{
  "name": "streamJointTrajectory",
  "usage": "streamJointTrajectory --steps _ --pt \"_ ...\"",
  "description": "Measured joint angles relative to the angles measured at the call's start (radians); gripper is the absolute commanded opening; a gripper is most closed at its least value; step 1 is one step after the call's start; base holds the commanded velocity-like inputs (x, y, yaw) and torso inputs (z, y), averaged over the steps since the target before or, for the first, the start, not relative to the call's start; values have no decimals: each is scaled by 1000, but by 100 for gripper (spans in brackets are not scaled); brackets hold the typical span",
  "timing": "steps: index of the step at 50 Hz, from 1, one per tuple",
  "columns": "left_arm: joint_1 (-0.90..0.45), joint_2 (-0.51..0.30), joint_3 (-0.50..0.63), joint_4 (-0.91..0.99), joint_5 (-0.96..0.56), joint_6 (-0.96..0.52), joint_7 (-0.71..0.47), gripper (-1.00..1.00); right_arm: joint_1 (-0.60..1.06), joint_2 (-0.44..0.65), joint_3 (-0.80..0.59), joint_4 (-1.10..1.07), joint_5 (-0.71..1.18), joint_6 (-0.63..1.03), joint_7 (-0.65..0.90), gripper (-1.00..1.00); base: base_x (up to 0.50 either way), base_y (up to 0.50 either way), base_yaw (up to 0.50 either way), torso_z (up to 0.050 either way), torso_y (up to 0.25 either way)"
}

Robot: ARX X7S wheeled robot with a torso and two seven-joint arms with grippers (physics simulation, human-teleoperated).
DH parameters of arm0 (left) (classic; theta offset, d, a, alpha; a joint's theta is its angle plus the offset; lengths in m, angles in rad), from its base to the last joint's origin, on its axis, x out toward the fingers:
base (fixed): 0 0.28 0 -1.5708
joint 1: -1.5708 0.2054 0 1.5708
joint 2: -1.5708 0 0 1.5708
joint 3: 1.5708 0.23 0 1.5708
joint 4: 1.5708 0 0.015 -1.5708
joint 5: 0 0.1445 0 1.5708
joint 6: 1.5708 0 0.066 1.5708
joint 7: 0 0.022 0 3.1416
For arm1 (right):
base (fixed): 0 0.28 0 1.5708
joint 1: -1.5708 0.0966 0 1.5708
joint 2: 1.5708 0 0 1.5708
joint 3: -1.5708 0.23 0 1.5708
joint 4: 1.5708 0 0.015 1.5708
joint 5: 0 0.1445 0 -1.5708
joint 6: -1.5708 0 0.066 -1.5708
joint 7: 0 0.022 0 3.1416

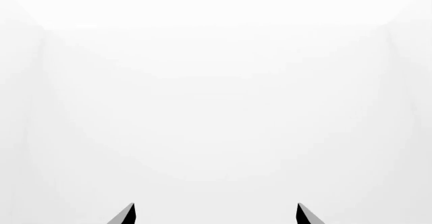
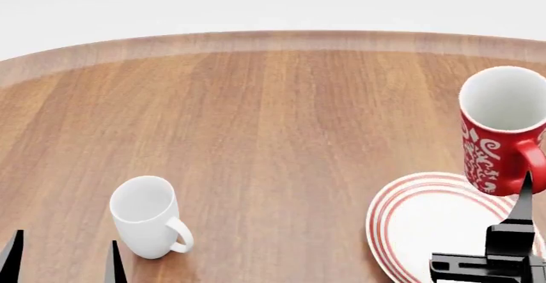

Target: Pick up the red mug and put it on the plate

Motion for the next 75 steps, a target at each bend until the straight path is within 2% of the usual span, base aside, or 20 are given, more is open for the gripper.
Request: streamJointTrajectory --steps 18,34,46,75 --pt "0 -1 2 2 -1 -3 -2 100 232 14 -35 213 83 48 -167 -100 0 0 0 0 1" --pt "0 -2 3 2 1 -4 -5 100 497 -19 -177 434 2 93 -366 -100 0 0 0 0 0" --pt "0 -3 3 3 3 -5 -9 100 617 -62 -262 629 -101 67 -492 -100 0 0 0 0 1" --pt "-3 -4 4 -2 14 2 -19 100 812 -197 -345 1041 -215 -40 -730 -100 0 0 0 0 0"
